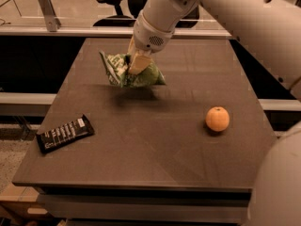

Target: Move green jalapeno chip bag near rxbar chocolate

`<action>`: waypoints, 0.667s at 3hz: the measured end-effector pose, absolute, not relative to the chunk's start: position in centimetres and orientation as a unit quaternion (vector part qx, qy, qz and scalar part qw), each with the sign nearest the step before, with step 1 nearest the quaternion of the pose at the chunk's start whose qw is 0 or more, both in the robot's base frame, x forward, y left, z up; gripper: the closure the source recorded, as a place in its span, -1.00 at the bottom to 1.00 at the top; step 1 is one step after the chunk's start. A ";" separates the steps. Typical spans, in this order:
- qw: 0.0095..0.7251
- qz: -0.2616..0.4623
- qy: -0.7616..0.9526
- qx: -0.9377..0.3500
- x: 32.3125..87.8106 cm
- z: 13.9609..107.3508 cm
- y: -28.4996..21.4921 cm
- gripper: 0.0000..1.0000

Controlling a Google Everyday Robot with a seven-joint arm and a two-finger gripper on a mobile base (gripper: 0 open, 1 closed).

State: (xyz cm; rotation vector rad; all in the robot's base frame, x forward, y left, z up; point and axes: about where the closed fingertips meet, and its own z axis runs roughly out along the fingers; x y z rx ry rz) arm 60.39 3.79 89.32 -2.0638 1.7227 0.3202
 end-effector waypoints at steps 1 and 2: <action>0.205 0.124 0.609 -0.756 61.5 88.8 5.2 1.00; 0.197 0.145 0.590 -0.770 61.6 88.4 7.4 1.00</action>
Offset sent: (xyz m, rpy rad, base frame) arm 0.0112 0.0600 -0.0104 0.0214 0.0830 0.1610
